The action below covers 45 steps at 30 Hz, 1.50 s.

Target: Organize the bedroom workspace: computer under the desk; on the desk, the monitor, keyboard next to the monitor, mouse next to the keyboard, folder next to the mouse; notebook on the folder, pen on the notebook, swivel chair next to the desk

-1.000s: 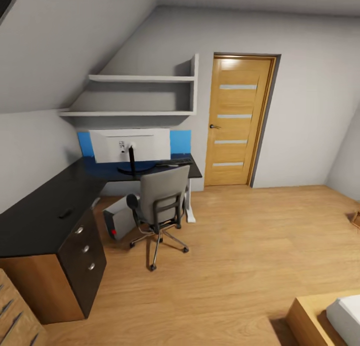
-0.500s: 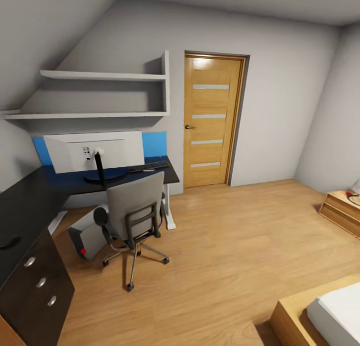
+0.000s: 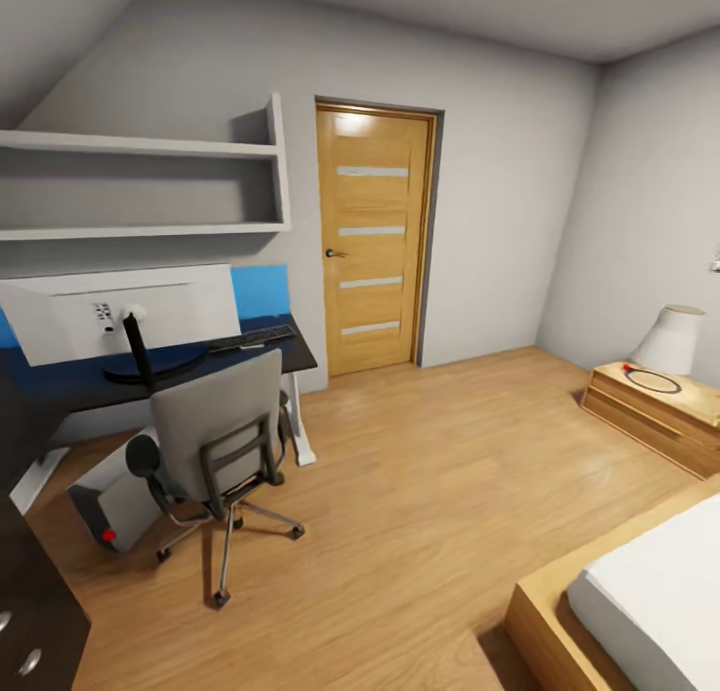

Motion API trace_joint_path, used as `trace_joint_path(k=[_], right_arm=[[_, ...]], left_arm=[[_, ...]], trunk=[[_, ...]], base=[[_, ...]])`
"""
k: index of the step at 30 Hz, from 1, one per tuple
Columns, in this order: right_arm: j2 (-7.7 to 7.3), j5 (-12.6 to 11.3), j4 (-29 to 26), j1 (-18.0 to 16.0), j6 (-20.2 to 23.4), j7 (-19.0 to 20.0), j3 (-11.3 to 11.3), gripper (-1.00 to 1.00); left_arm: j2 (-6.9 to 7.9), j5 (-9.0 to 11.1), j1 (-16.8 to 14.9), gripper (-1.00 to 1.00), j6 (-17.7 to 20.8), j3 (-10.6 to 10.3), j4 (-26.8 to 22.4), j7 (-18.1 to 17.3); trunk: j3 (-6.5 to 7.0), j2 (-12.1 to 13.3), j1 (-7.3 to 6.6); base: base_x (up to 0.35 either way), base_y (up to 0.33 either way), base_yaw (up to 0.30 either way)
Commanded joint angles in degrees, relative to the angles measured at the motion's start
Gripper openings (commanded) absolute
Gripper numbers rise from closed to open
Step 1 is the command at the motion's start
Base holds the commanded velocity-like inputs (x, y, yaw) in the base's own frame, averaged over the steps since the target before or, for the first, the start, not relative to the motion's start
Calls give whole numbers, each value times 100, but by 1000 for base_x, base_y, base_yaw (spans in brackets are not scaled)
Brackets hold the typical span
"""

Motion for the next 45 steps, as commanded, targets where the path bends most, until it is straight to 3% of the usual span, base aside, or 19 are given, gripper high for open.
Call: trace_joint_path(k=[1, 19, 45], right_arm=[[-8, -19, 4, -5, -13, 3, -2, 100], [-20, -14, 1, -5, -12, 5, -2, 100], [-37, 22, 62, -5, 9, 27, 17, 100]], left_arm=[[-1, 8, -1, 100, -12, 0, -3, 5], [-1, 11, 0, 100, -12, 3, -3, 8], [-1, 8, 1, 100, -4, 9, -3, 17]], trunk=[[-12, -3, 3], [-147, -3, 3], [-154, -3, 3]], base=[[276, 0, -221], [316, 0, -115], [325, 0, 0]])
